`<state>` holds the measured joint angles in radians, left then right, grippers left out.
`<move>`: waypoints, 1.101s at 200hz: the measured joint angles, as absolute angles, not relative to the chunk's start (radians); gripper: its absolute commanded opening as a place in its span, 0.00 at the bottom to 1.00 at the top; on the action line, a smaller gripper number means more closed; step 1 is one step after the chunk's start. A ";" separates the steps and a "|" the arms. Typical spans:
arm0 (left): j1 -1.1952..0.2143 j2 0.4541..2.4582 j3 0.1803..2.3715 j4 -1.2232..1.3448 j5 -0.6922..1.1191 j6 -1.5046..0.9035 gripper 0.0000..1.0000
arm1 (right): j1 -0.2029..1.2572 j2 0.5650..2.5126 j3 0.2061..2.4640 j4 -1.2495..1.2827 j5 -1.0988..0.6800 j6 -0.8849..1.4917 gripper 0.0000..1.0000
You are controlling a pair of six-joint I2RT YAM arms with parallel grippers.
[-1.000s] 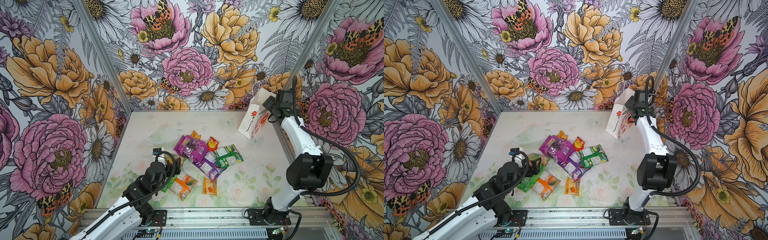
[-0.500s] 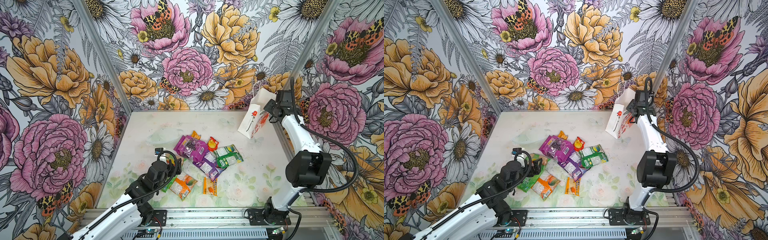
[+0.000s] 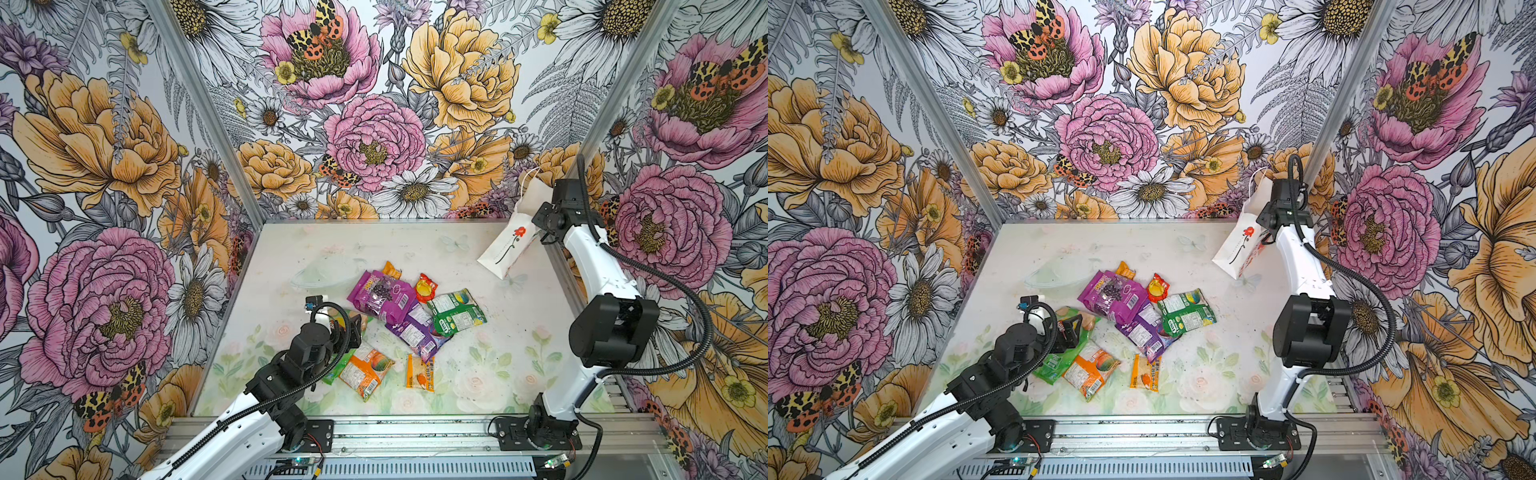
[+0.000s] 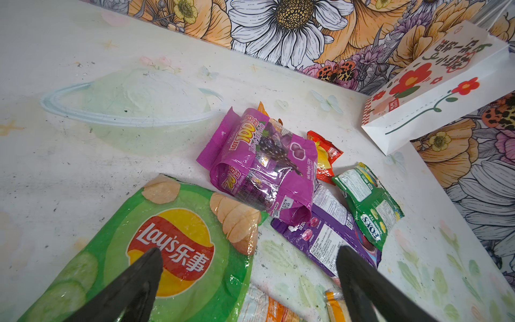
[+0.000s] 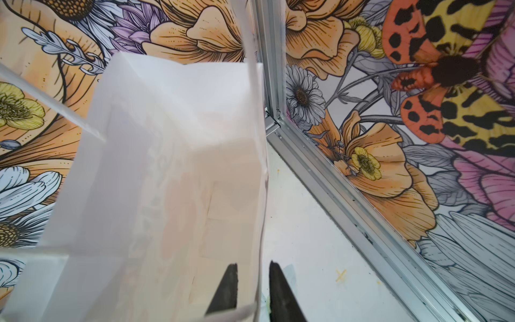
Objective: Place the snacks into the paper bag
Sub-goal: Pick up the paper bag from the top-right of the table, then place the paper bag at the middle-right of the table.
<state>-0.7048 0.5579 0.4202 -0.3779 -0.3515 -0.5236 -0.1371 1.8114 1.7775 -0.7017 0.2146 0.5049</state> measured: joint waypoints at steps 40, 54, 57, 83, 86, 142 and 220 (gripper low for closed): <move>-0.705 0.558 0.420 -0.378 -0.352 -0.524 0.99 | -0.137 1.814 1.782 -0.727 0.200 0.501 0.09; -0.705 0.558 0.420 -0.378 -0.352 -0.524 0.98 | -0.137 1.814 1.782 -0.730 0.194 0.498 0.07; -0.705 0.558 0.420 -0.378 -0.352 -0.524 0.99 | -0.137 1.814 1.783 -0.730 0.193 0.500 0.06; -0.705 0.558 0.420 -0.378 -0.353 -0.524 0.99 | -0.137 1.809 1.782 -0.735 0.186 0.496 0.00; -0.705 0.558 0.420 -0.378 -0.354 -0.524 0.99 | -0.137 1.808 1.782 -0.738 0.185 0.495 0.00; -0.705 0.558 0.420 -0.378 -0.359 -0.524 0.99 | -0.062 1.646 1.697 -0.767 0.238 0.424 0.00; -0.705 0.600 0.421 -0.373 -0.358 -0.527 0.99 | 0.186 1.218 1.283 -0.794 0.423 0.368 0.00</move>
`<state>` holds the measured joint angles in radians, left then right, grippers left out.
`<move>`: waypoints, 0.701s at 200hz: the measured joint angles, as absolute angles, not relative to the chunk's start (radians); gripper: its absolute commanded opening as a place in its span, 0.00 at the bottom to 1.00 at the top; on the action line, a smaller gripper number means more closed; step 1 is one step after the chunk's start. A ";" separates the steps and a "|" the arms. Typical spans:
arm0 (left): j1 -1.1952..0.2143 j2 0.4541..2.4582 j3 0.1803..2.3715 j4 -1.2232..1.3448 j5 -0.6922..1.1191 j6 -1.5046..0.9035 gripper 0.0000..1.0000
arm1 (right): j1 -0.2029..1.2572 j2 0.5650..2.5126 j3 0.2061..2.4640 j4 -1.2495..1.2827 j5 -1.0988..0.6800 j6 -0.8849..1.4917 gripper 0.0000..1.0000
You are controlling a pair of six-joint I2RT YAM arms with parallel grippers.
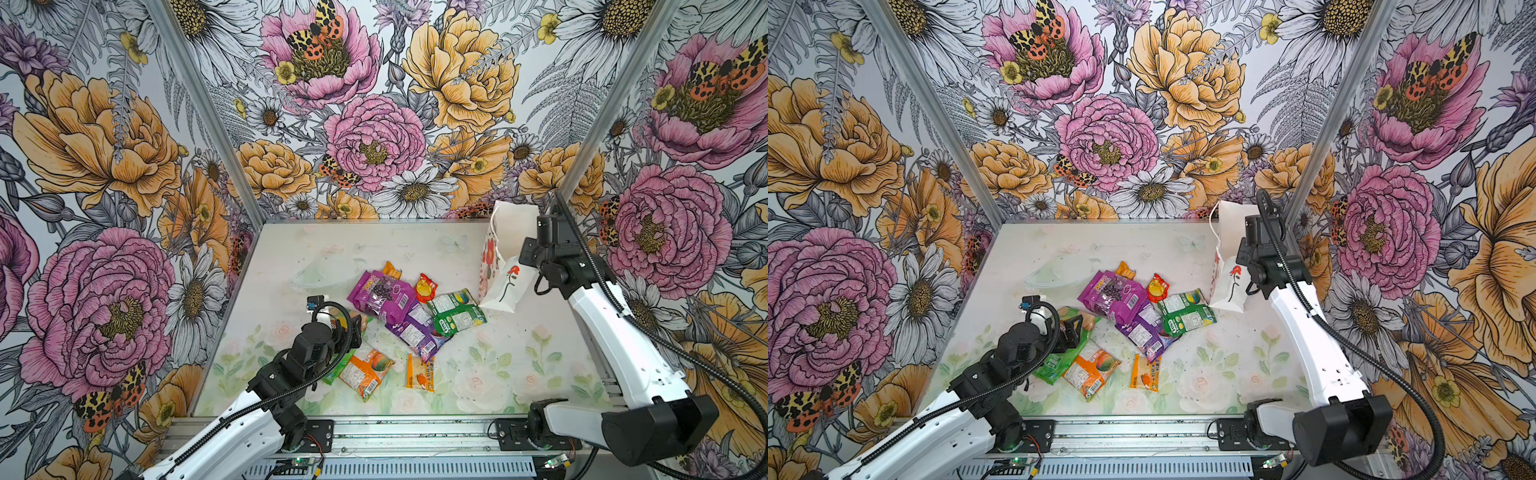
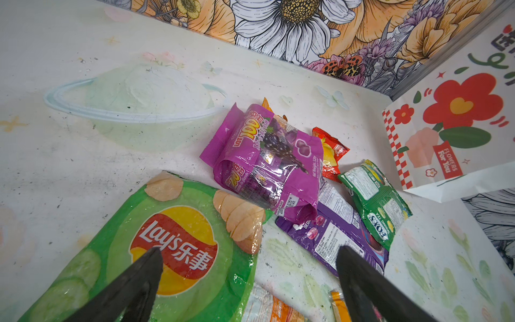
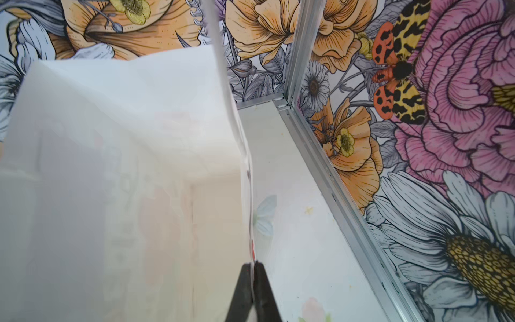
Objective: Place the snacks into the paper bag
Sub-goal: Place the paper bag at the middle-right of the table.
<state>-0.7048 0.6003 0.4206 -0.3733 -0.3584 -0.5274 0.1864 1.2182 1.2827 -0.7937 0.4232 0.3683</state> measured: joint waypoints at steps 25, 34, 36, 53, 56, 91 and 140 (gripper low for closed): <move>-0.705 0.663 0.434 -0.345 -0.339 -0.551 0.99 | 0.273 1.142 1.154 -0.797 0.492 0.376 0.00; -0.705 0.695 0.449 -0.334 -0.325 -0.561 0.99 | 0.288 1.117 1.124 -0.803 0.509 0.379 0.00; -0.705 0.705 0.454 -0.331 -0.323 -0.564 0.99 | 0.290 1.110 1.118 -0.805 0.515 0.381 0.00; -0.715 0.788 0.500 -0.303 -0.299 -0.581 0.99 | 0.296 1.055 1.095 -0.814 0.539 0.390 0.00; -0.719 0.802 0.508 -0.298 -0.295 -0.582 0.99 | 0.297 1.043 1.094 -0.818 0.543 0.393 0.00; -0.788 0.935 0.623 -0.268 -0.290 -0.584 0.98 | 0.305 0.928 1.094 -0.872 0.572 0.403 0.00; -0.835 0.984 0.663 -0.262 -0.311 -0.576 0.99 | 0.327 0.866 1.111 -0.991 0.607 0.403 0.00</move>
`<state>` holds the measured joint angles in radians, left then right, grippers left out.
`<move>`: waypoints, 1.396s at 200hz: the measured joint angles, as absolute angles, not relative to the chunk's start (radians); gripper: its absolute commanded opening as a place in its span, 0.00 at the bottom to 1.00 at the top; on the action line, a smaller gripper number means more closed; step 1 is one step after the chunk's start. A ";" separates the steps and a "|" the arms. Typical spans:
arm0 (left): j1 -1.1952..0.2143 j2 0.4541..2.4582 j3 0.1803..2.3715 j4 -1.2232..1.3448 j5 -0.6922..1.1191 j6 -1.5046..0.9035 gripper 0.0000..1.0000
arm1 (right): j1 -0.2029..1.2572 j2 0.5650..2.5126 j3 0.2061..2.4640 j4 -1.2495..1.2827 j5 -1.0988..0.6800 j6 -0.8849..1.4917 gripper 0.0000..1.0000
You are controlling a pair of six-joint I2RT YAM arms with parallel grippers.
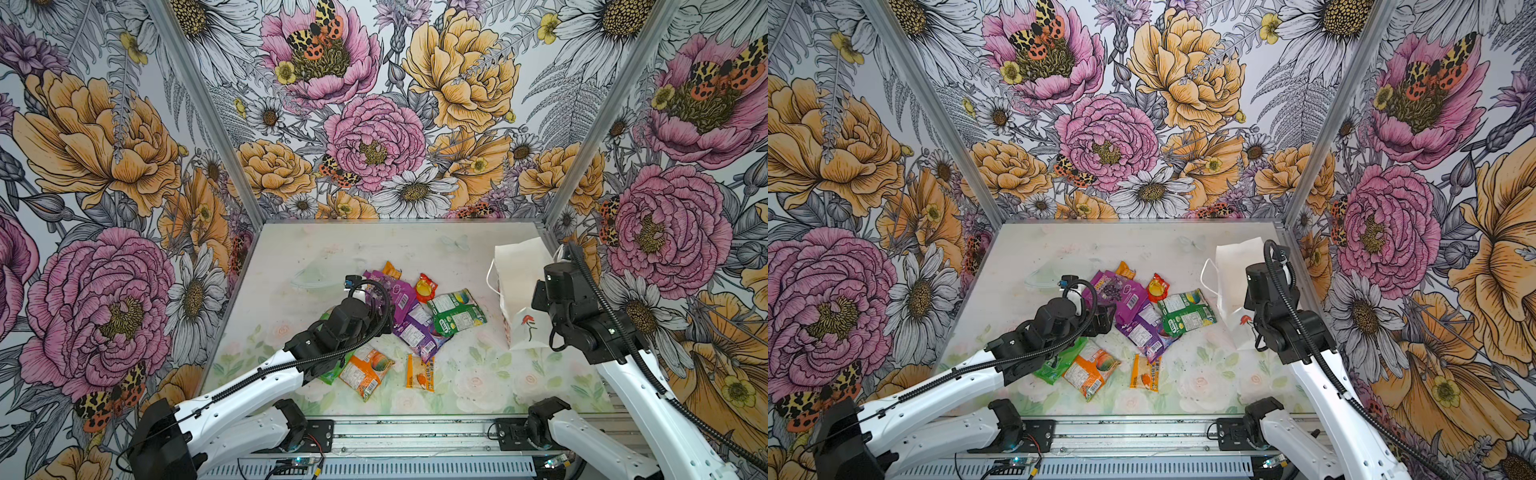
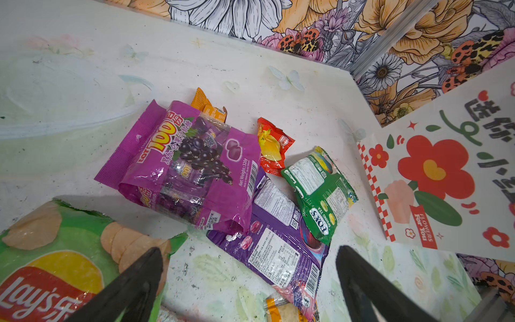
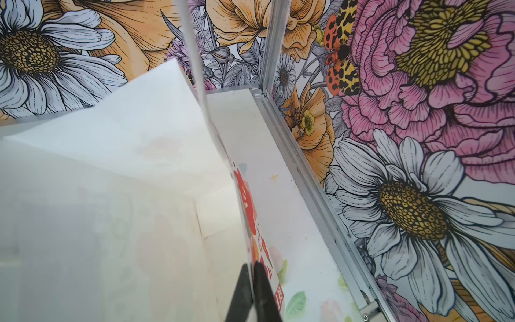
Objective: Place the snacks into the paper bag
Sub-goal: Place the paper bag at the middle-right of the table, then pick up the paper bag from the middle-left of the table.
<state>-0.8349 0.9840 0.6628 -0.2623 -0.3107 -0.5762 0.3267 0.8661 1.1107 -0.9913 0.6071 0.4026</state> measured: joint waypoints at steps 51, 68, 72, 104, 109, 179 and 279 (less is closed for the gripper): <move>-0.835 0.945 0.660 -0.296 -0.379 -0.569 0.99 | 0.397 0.897 1.129 -1.071 0.644 0.404 0.00; -0.835 0.926 0.660 -0.312 -0.401 -0.566 0.99 | 0.422 0.919 1.129 -1.077 0.644 0.410 0.00; -0.834 0.923 0.660 -0.316 -0.405 -0.566 0.99 | 0.427 0.925 1.129 -1.077 0.644 0.410 0.00; -0.803 0.912 0.660 -0.366 -0.423 -0.567 0.99 | 0.463 0.945 1.128 -1.066 0.641 0.418 0.00; -0.792 0.910 0.659 -0.375 -0.424 -0.568 0.99 | 0.466 0.945 1.127 -1.061 0.639 0.419 0.00; -0.484 0.772 0.566 -0.524 -0.377 -0.690 0.99 | 0.472 0.886 1.041 -0.942 0.563 0.429 0.00; -0.332 0.432 0.312 -0.810 -0.326 -1.045 0.99 | 0.473 0.843 1.002 -0.886 0.543 0.437 0.00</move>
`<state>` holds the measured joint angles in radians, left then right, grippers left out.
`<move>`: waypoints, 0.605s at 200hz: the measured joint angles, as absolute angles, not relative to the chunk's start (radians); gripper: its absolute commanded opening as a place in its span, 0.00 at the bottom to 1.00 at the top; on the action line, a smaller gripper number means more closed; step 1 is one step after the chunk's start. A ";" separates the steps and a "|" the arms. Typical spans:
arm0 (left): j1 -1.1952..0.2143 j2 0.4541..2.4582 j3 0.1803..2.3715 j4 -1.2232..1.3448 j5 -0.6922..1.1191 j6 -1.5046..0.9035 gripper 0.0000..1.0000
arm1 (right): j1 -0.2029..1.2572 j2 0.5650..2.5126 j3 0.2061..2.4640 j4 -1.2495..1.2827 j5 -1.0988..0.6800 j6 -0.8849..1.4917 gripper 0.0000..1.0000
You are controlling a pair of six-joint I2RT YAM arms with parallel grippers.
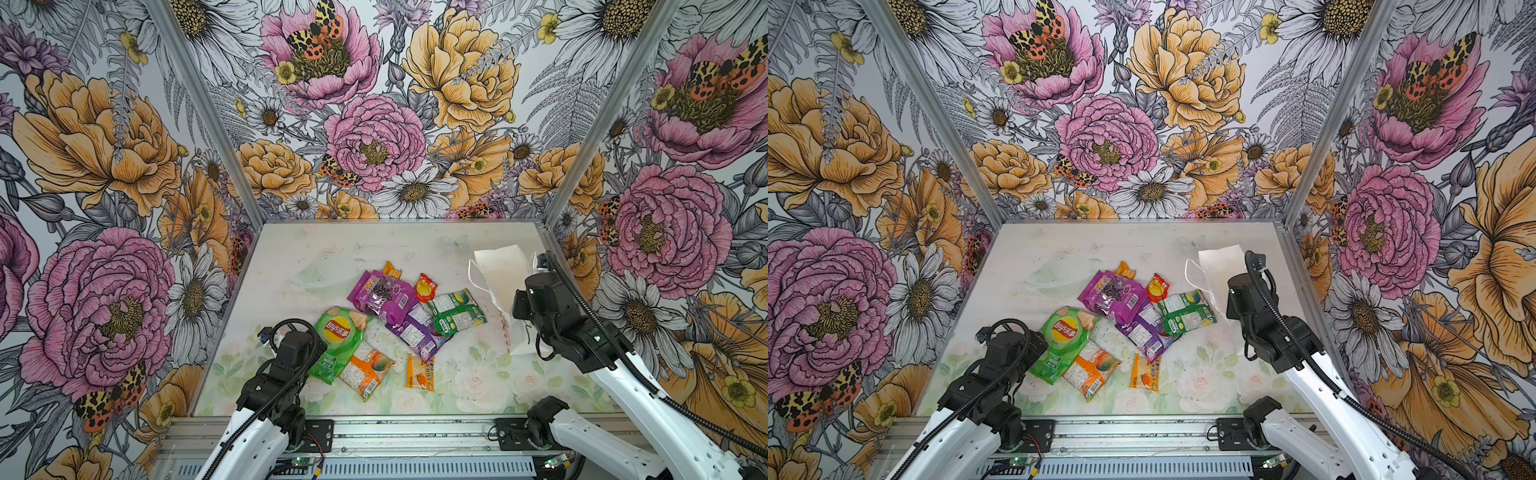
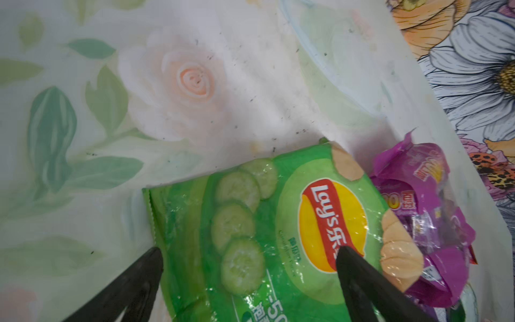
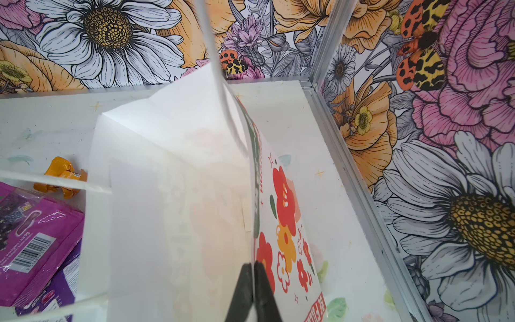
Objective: Place the snacks into the paper bag
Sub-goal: Pick up the paper bag from the middle-left of the table.
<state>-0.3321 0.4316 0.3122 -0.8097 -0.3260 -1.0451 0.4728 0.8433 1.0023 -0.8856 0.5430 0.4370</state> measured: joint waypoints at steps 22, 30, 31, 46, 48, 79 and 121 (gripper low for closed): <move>-0.315 0.440 0.300 -0.828 -0.309 -1.075 0.99 | 0.473 0.841 0.997 -0.879 0.531 0.437 0.00; -0.310 0.448 0.300 -0.827 -0.303 -1.077 0.99 | 0.473 0.838 0.994 -0.878 0.525 0.438 0.00; -0.309 0.450 0.300 -0.826 -0.302 -1.077 0.99 | 0.473 0.837 0.994 -0.878 0.525 0.438 0.00; -0.304 0.468 0.295 -0.820 -0.286 -1.081 0.97 | 0.473 0.830 0.990 -0.877 0.519 0.441 0.00; -0.304 0.469 0.293 -0.818 -0.284 -1.082 0.96 | 0.473 0.829 0.989 -0.877 0.518 0.442 0.00; -0.328 0.546 0.263 -0.758 -0.218 -1.094 0.91 | 0.473 0.816 0.986 -0.877 0.517 0.448 0.00; -0.578 0.652 0.297 -0.685 -0.235 -1.142 0.83 | 0.473 0.813 0.986 -0.877 0.517 0.448 0.00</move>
